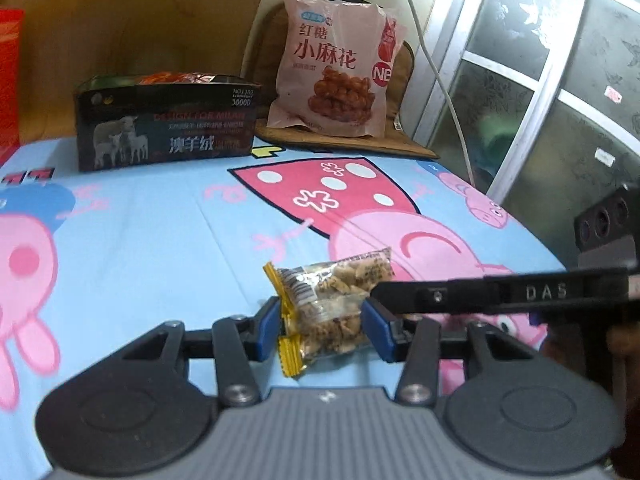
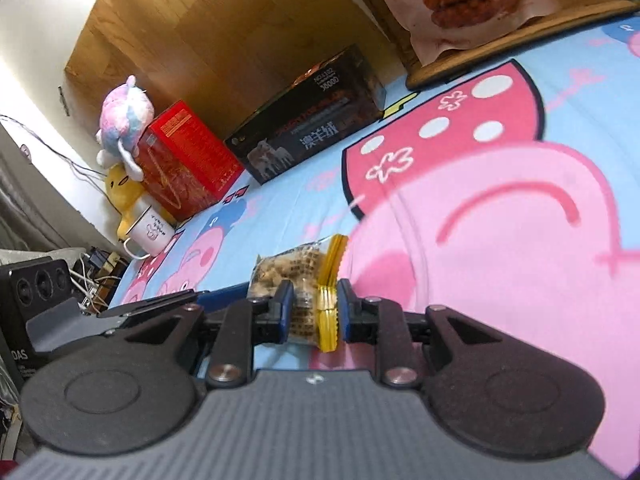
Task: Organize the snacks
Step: 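Carry the nut bag across the sheet and set it down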
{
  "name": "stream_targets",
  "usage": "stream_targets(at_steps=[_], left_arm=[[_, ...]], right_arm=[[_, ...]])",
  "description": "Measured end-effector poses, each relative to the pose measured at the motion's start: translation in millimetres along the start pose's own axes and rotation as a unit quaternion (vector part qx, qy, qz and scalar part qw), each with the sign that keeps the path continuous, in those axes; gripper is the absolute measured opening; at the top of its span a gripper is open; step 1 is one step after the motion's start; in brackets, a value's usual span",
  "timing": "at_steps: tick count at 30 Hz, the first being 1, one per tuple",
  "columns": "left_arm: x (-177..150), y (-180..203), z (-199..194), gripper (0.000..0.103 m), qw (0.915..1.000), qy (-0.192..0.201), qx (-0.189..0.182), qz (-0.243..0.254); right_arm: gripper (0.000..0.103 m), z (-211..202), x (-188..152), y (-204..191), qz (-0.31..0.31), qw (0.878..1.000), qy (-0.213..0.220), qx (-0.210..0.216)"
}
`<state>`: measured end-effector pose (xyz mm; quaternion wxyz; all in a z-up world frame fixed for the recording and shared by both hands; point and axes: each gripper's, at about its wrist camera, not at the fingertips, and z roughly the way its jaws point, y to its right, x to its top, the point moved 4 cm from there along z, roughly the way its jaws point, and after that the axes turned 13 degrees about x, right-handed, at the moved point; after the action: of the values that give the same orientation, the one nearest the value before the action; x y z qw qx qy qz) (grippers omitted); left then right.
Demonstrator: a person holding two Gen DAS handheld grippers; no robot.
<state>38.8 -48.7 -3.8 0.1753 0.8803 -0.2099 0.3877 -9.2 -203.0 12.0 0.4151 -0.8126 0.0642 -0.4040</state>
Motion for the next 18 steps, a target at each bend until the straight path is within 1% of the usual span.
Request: stream_targets(at_steps=[3,6,7,8,9,11,12,13,15,16,18], left_arm=[[-7,-6,-6,0.045,0.9997,0.006,0.001,-0.024],[-9,-13,-7,0.045,0.9989,0.020,0.011,-0.040],[-9,-15,-8,0.049,0.9985,0.029,0.023,-0.041],[-9,-15,-8,0.050,0.9977,0.038,0.038,-0.040],[-9,-15,-9,0.052,0.9967,0.047,0.052,-0.040],[-9,-15,-12,0.053,0.9953,0.059,0.067,-0.039],[-9,-15,-12,0.059,0.9948,0.062,0.073,-0.037],[-9,-14,-11,0.064,0.9944,0.063,0.078,-0.036],[-9,-14,-13,0.069,0.9951,0.064,0.067,-0.035],[-9,-14,-13,0.070,0.9952,0.065,0.065,-0.035],[-9,-14,-13,0.070,0.9941,0.067,0.077,-0.037]], right_arm=[[0.030,-2,-7,-6,-0.023,1.000,0.006,-0.006],[0.037,0,-11,-12,-0.064,0.997,0.017,-0.026],[0.043,-1,-13,-13,-0.080,0.996,0.023,-0.036],[0.047,-2,-15,-15,-0.096,0.994,0.031,-0.047],[0.055,-3,-17,-16,-0.111,0.991,0.042,-0.058],[0.061,-7,-19,-18,-0.124,0.988,0.065,-0.066],[0.063,-9,-19,-19,-0.130,0.986,0.076,-0.065],[0.063,-11,-19,-20,-0.134,0.985,0.085,-0.066],[0.063,-14,-19,-18,-0.142,0.982,0.096,-0.076],[0.063,-14,-19,-17,-0.144,0.981,0.100,-0.079],[0.063,-16,-19,-17,-0.146,0.980,0.106,-0.078]])
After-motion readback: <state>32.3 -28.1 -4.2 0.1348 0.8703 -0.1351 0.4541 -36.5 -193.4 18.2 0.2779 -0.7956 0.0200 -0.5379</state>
